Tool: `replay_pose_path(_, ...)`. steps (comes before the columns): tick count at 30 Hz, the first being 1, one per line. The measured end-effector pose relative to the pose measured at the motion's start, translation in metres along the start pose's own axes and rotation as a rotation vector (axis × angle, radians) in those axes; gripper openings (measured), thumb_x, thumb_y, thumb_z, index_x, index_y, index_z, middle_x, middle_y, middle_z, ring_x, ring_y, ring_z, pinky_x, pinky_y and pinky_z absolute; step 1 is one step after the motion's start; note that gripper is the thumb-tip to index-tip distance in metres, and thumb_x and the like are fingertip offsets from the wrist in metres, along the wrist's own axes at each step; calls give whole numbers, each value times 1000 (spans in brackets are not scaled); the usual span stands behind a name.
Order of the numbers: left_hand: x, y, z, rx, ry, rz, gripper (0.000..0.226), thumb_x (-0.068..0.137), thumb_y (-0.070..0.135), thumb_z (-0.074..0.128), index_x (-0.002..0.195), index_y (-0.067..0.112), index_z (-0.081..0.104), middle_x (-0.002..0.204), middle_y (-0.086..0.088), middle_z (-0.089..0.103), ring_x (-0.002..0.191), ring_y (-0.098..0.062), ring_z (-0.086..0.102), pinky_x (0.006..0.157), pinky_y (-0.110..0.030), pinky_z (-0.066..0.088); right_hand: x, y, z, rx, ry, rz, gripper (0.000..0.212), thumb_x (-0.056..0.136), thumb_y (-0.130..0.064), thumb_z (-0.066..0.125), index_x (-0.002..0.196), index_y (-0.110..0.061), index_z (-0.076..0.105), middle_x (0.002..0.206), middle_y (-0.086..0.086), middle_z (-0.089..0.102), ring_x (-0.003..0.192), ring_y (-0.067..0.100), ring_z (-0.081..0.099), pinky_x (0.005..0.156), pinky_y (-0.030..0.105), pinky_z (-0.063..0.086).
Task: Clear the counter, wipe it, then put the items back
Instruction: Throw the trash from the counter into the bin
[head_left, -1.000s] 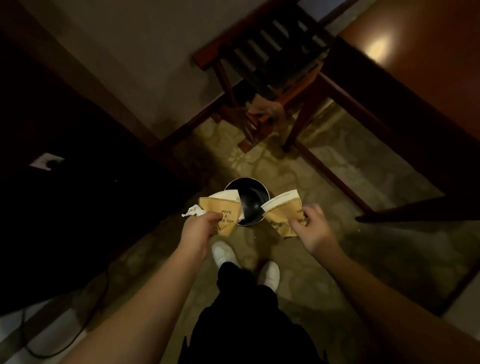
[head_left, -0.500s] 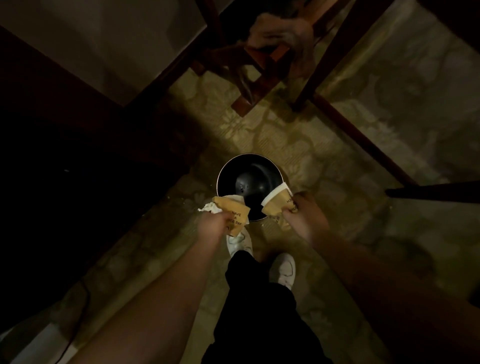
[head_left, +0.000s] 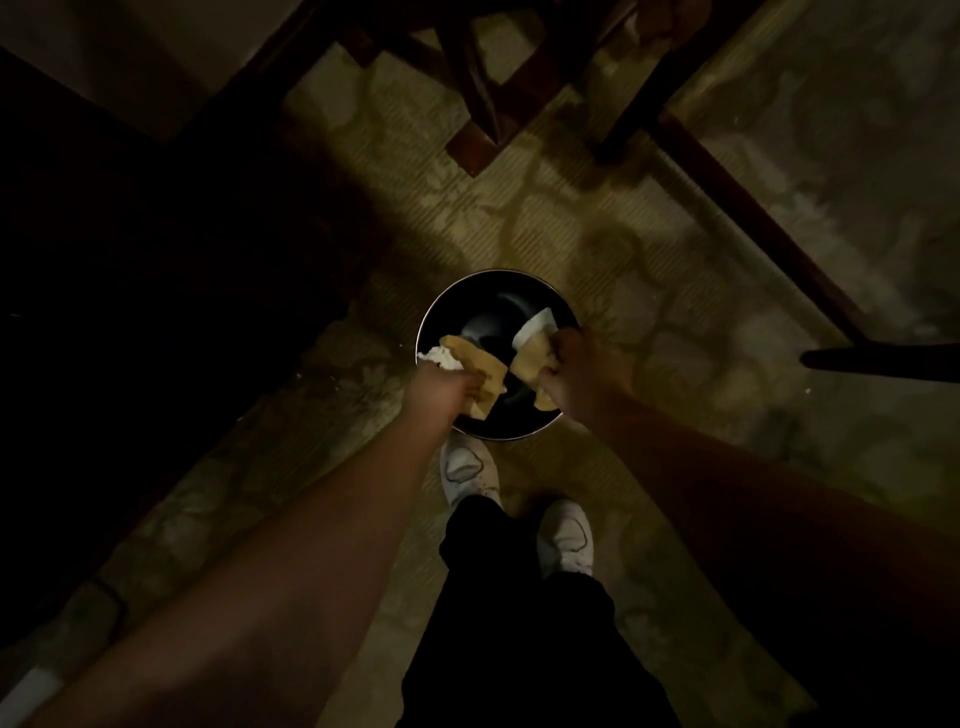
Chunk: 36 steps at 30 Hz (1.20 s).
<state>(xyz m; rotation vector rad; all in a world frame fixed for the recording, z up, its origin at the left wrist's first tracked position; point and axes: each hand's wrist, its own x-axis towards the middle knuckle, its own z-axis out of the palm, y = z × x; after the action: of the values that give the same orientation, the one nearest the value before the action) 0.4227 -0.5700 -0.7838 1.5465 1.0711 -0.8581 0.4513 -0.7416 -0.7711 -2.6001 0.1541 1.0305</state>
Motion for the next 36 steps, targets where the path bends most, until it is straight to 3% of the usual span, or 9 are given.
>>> replay_pose_path(2, 7, 1, 1, 44, -2, 9, 60, 67, 15, 80, 122, 5, 56, 111, -14, 67, 101, -30, 64, 93, -44, 53, 2, -1, -3, 1, 4, -29, 53, 90, -27, 59, 137, -11, 39, 140, 12, 42, 119, 33, 51, 88, 33, 40)
replay_pose_path(4, 7, 3, 1, 105, 1, 15, 69, 73, 15, 81, 133, 4, 47, 124, -14, 61, 112, -32, 60, 99, -45, 49, 2, 0, -4, -2, -9, -37, 54, 91, -25, 59, 138, -11, 38, 140, 13, 42, 118, 33, 52, 87, 33, 40)
replay_pose_path(9, -15, 9, -6, 254, 27, 35, 61, 83, 16, 75, 135, 4, 45, 131, -17, 57, 118, -34, 56, 100, -42, 47, -9, 2, -11, -60, -46, -59, 48, 91, -21, 56, 136, -11, 42, 134, 13, 47, 117, 31, 51, 90, 34, 41)
replay_pose_path(11, -24, 8, -9, 294, 30, 38, 55, 85, 15, 71, 133, 4, 47, 129, -15, 58, 116, -32, 57, 92, -34, 48, -15, 2, -13, -96, -104, -82, 43, 93, -21, 53, 133, -8, 45, 130, 12, 50, 116, 29, 51, 90, 34, 41)
replay_pose_path(22, -141, 12, -39, 356, 86, 112, 39, 94, 22, 59, 129, 8, 51, 97, -6, 60, 84, -22, 58, 64, -28, 42, -92, -9, -84, 73, -141, -21, 26, 91, -27, 56, 114, -14, 58, 117, 7, 62, 106, 26, 60, 94, 38, 47)
replay_pose_path(27, -231, 27, -60, 303, 139, 175, 29, 93, 25, 60, 118, 10, 56, 101, -7, 63, 79, -18, 58, 66, -31, 44, -161, -25, -135, 75, -142, -145, 25, 87, -22, 62, 107, -8, 64, 99, 9, 67, 86, 21, 63, 82, 38, 53)
replay_pose_path(30, -295, 39, -74, 280, 168, 245, 21, 93, 28, 61, 109, 14, 58, 96, -5, 63, 81, -20, 60, 71, -36, 48, -206, -44, -174, -2, -166, -167, 38, 91, -28, 58, 125, -12, 57, 119, 10, 62, 103, 25, 61, 85, 32, 47)
replay_pose_path(33, -361, 47, -89, 218, 198, 329, 18, 94, 30, 59, 106, 16, 60, 99, -6, 67, 91, -24, 65, 82, -42, 54, -254, -66, -215, -37, -143, -185, 39, 93, -30, 51, 129, -17, 53, 120, 8, 62, 107, 24, 59, 83, 30, 44)
replay_pose_path(36, -425, 48, -101, 197, 259, 396, 17, 95, 32, 57, 107, 20, 61, 97, -2, 66, 87, -20, 65, 80, -40, 54, -302, -80, -247, -69, -74, -251, 37, 92, -30, 51, 126, -16, 56, 121, 8, 62, 109, 26, 58, 81, 28, 41)
